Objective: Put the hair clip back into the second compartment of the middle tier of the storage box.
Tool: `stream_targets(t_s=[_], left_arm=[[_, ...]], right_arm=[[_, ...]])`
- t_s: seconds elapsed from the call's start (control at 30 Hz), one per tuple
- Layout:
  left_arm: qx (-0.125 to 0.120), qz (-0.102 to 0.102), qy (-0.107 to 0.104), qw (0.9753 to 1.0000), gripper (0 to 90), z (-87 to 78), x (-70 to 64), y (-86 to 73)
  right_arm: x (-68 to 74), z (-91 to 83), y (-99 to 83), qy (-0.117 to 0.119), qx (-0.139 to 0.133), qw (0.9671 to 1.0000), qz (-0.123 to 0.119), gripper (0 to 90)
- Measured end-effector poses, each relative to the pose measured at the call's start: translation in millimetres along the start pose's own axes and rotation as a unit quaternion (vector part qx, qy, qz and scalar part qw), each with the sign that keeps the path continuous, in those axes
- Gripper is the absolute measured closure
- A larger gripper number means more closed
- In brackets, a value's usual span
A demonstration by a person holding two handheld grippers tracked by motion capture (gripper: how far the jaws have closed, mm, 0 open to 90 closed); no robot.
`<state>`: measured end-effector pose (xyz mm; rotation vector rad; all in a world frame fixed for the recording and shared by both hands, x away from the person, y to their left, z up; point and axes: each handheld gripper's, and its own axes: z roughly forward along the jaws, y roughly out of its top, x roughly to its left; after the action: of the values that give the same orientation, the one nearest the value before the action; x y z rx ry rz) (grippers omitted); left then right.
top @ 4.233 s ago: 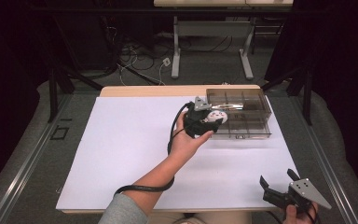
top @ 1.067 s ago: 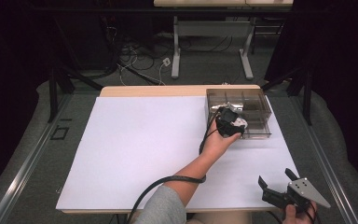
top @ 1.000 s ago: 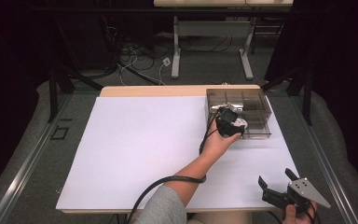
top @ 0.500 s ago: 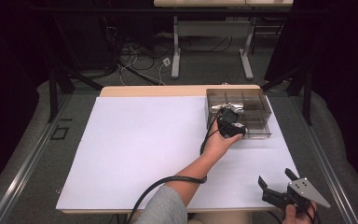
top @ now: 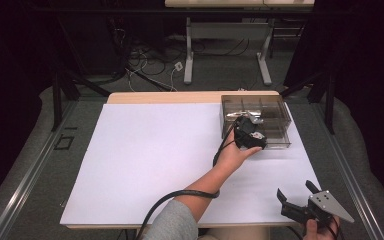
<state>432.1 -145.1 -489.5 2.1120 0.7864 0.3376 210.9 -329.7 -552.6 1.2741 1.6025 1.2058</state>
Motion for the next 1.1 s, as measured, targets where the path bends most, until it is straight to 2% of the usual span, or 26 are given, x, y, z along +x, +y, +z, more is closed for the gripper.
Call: stream_targets(t_s=[0.13, 0.2, 0.53, 0.67, 0.9, 1.1], left_arm=[[-0.006, 0.011, -0.004, 0.9999, 21.6, -2.9, -3.3, -0.4], [-0.005, 0.023, -0.004, 0.9997, 20.3, -5.4, -5.3, -1.1], [-0.011, 0.042, -0.013, 0.9990, 16.4, -15.8, -8.7, -4.0], [-0.014, 0.057, -0.015, 0.9982, 16.2, -23.2, -9.5, -5.9], [-0.012, 0.069, -0.021, 0.9973, 15.0, -36.0, -10.2, -12.5], [-0.013, 0.072, -0.032, 0.9968, 8.2, -48.1, -9.8, -18.3]], right_arm=[[0.3, 0.2, -0.1, 0.000, -0.001, 1.0000, 0.000, 0.9], [0.2, 0.1, -0.2, 0.000, 0.000, 1.0000, -0.001, 0.9], [0.3, 0.1, -0.3, 0.000, 0.000, 1.0000, -0.001, 0.9], [0.2, 0.3, -0.3, 0.001, 0.001, 1.0000, -0.004, 0.9], [0.7, 0.1, -0.2, -0.001, 0.003, 1.0000, -0.004, 0.9], [1.5, 0.8, -0.4, 0.001, 0.000, 1.0000, -0.004, 0.9]])
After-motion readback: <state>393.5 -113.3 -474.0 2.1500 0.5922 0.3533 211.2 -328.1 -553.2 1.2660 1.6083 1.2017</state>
